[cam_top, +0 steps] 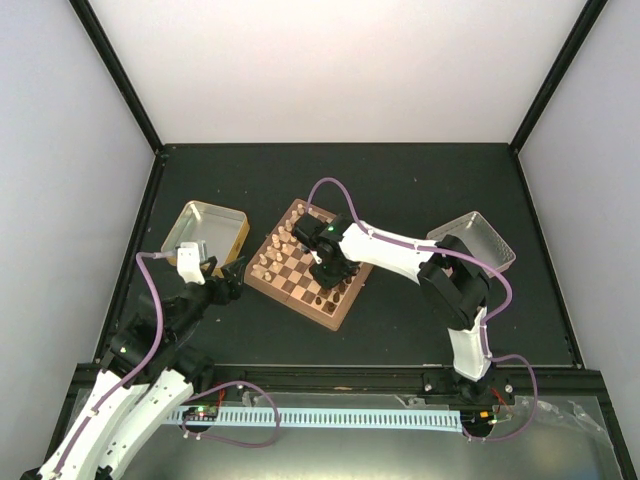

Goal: Set up the chess pieces on the board
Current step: Place the chess piece on the chessboard, then reset both arms

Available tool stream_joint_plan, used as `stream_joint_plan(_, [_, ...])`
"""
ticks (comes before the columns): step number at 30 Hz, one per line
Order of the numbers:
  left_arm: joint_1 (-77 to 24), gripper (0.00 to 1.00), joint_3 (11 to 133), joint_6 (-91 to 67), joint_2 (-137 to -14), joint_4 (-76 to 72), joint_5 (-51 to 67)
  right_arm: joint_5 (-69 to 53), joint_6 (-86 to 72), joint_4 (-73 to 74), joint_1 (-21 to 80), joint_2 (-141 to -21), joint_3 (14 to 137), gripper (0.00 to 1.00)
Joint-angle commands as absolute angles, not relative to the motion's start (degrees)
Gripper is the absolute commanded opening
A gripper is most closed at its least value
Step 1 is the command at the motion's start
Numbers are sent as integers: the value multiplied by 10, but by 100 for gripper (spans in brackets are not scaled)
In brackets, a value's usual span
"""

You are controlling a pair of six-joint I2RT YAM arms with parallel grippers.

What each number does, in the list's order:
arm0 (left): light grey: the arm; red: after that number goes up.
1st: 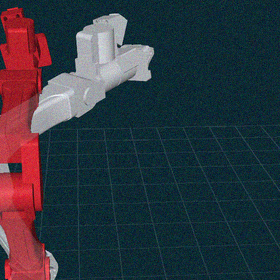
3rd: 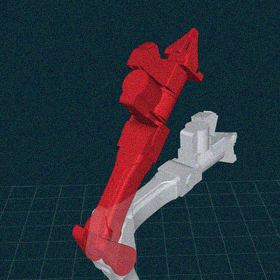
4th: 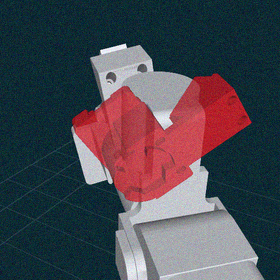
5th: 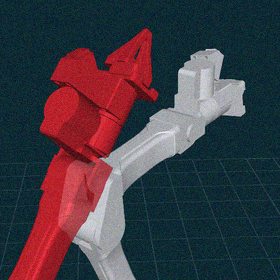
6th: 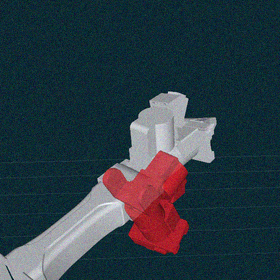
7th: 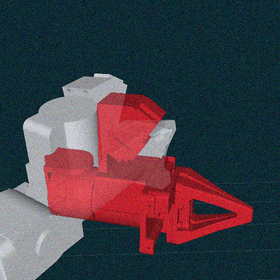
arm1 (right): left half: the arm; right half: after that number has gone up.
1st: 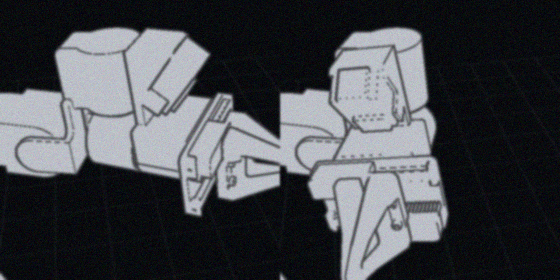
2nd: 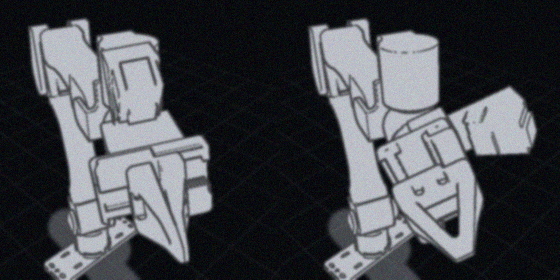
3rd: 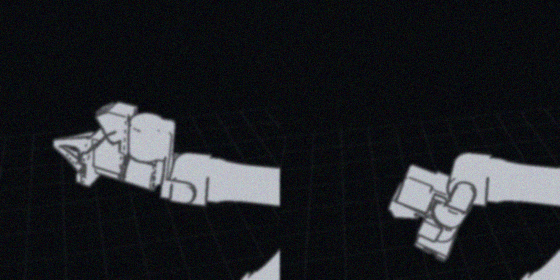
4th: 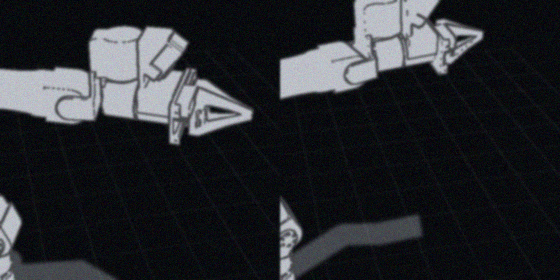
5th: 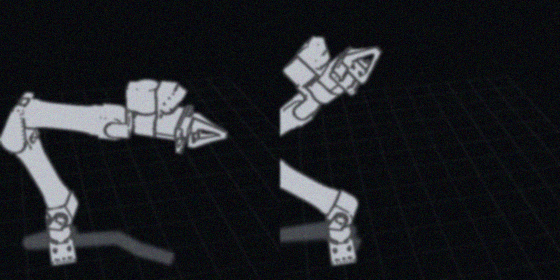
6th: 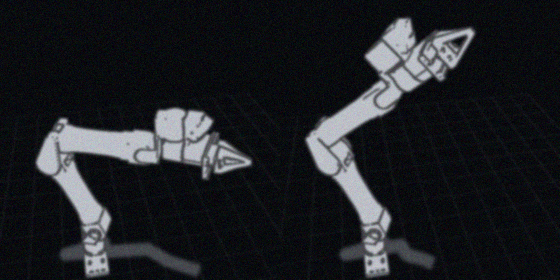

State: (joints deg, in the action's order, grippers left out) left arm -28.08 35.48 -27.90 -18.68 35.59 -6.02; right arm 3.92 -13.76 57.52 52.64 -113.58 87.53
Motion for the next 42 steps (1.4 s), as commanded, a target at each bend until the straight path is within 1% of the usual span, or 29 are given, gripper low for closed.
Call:
stream_joint_plan(1, [-278,84,358,-272,-183,355,-71,46,-135,560,528,-1138,889,13])
stream_joint_plan(13, [-279,84,357,-272,-182,355,-71,41,-136,545,527,-1143,887,13])
stream_joint_plan(20, [-279,84,358,-273,-183,356,-71,40,-145,547,527,-1130,885,22])
stream_joint_plan(25, [-278,84,358,-279,-185,357,-75,36,-160,541,527,-1096,892,30])
stream_joint_plan(29, [-279,85,360,-292,-187,359,-76,48,-185,529,524,-1046,885,33])
stream_joint_plan(32, [-279,87,363,-296,-187,359,-67,69,-207,499,514,-996,859,36])
stream_joint_plan(34, [-278,90,366,-297,-187,361,-59,93,-222,476,506,-957,827,38])
stream_joint_plan(37, [-279,98,374,-297,-188,367,-46,132,-243,440,493,-889,770,42])
stream_joint_plan(42, [-278,99,393,-296,-190,385,-33,210,-271,386,479,-761,673,50])
